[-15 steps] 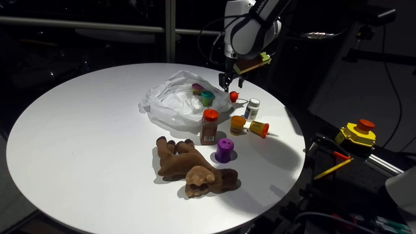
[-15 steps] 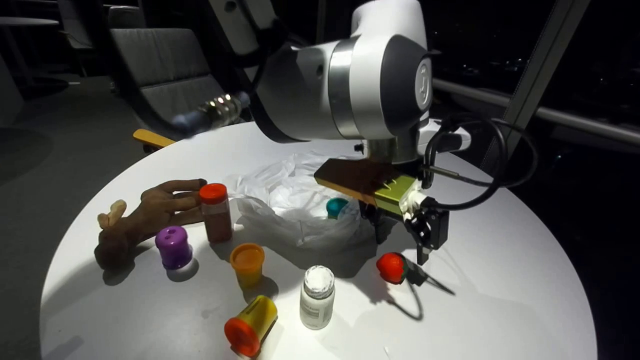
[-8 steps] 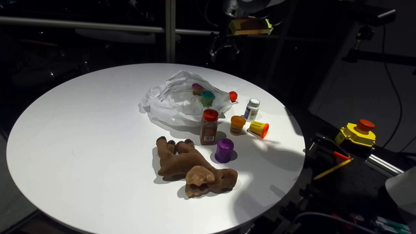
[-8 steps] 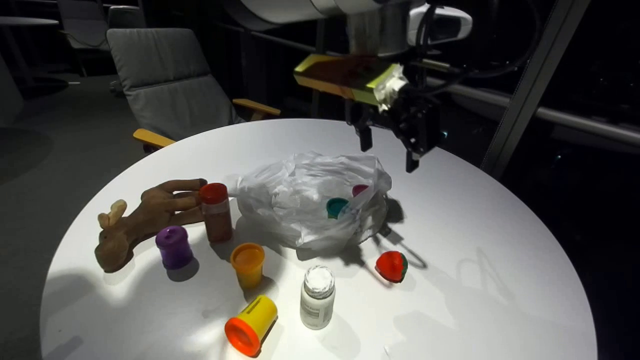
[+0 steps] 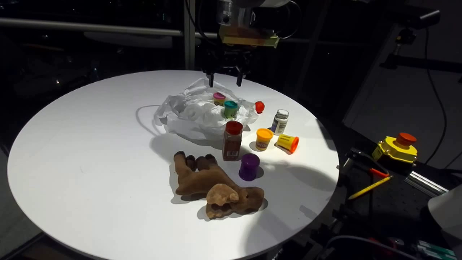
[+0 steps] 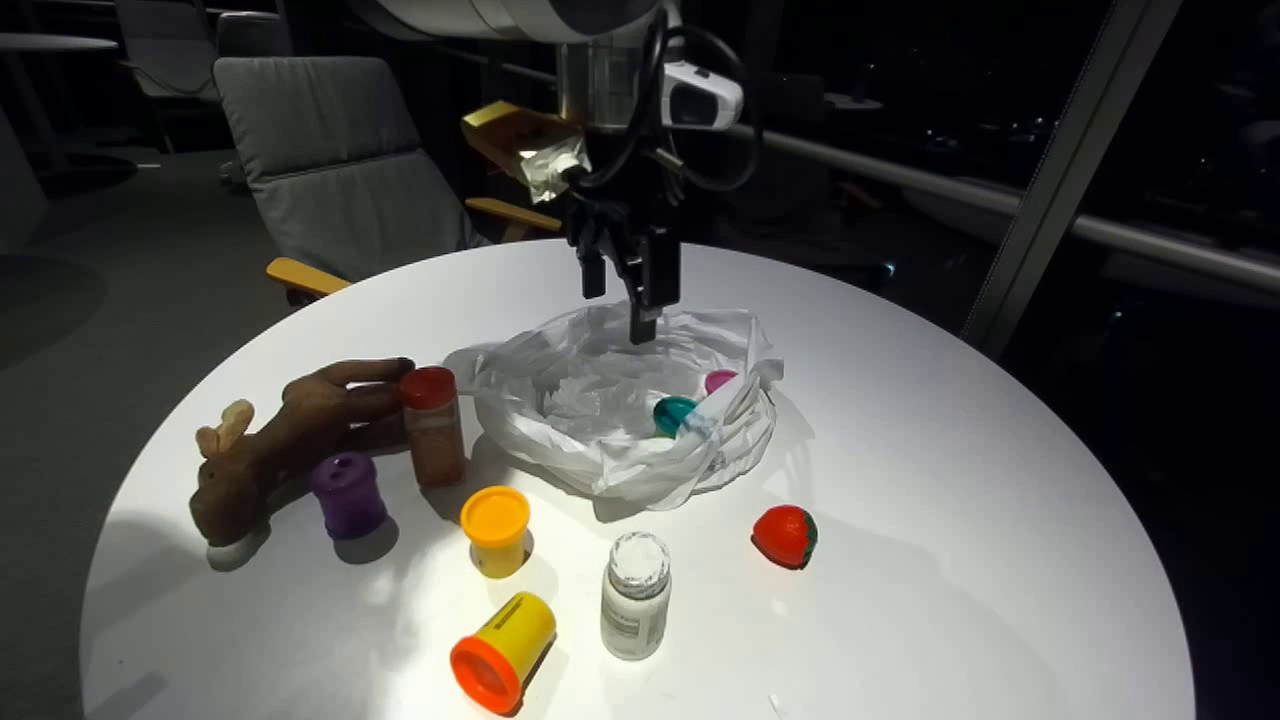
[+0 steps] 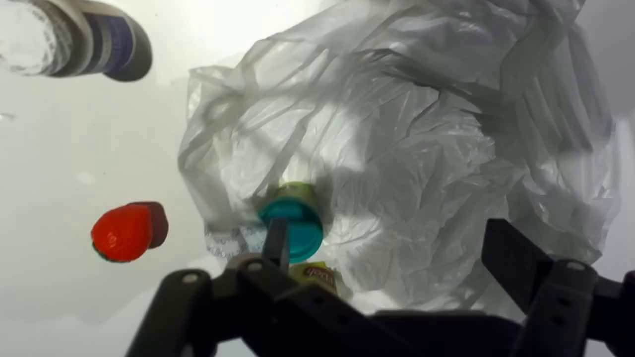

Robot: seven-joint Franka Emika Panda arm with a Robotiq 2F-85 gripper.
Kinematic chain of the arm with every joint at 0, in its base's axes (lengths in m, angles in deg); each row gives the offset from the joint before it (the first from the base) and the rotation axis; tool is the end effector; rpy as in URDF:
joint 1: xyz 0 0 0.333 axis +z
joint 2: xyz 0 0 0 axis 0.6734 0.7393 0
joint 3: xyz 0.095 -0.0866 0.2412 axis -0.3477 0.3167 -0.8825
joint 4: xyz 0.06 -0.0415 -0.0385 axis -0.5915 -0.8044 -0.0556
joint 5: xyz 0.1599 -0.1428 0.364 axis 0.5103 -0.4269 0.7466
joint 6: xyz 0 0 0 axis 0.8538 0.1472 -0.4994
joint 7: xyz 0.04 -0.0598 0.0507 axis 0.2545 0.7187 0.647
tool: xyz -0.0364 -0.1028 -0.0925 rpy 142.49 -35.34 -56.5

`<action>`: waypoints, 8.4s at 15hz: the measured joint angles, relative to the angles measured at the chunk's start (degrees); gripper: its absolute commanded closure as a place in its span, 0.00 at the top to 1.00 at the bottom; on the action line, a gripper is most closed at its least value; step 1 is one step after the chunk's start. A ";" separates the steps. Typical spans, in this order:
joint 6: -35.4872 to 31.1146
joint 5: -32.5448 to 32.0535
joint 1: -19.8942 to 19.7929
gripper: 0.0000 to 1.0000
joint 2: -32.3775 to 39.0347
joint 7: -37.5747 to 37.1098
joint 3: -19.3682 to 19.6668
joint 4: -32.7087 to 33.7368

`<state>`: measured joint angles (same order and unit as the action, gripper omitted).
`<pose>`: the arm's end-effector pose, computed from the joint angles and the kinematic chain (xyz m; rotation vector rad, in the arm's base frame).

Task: Pick up the objects from the plastic bag and them on the table.

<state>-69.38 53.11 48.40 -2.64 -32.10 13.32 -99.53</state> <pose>0.6230 -0.0073 0.1513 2.9851 -0.8522 0.1016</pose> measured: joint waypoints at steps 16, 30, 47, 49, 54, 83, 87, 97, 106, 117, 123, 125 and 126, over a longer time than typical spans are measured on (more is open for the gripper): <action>-2.23 13.08 -2.49 1.00 11.86 -11.53 -0.49 5.31; -4.18 12.40 -2.36 0.58 13.27 -21.01 3.18 6.41; -4.39 7.02 -0.73 0.27 8.53 -18.81 1.85 7.15; -4.38 6.85 -0.69 0.27 4.38 -15.01 1.18 4.55; -8.60 3.26 -1.46 0.27 -7.37 -12.99 3.81 -9.49; -11.87 -14.51 -2.12 1.00 -0.66 -17.60 14.33 -17.04; -8.75 -20.69 0.89 1.00 -7.55 -17.49 15.09 -15.78; -0.13 -10.17 1.70 1.00 -2.87 -16.22 0.15 2.60; 2.63 1.40 0.23 1.00 18.95 -17.90 0.37 19.64; 7.51 1.30 0.54 1.00 24.68 -31.00 4.81 27.95; 10.41 -1.22 2.02 1.00 26.22 -39.94 7.13 30.25; 11.23 -2.51 2.05 1.00 26.60 -42.08 8.18 30.63; 11.54 -3.20 1.92 1.00 26.79 -42.93 8.82 30.71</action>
<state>-57.84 49.91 50.32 24.15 -75.04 22.14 -68.82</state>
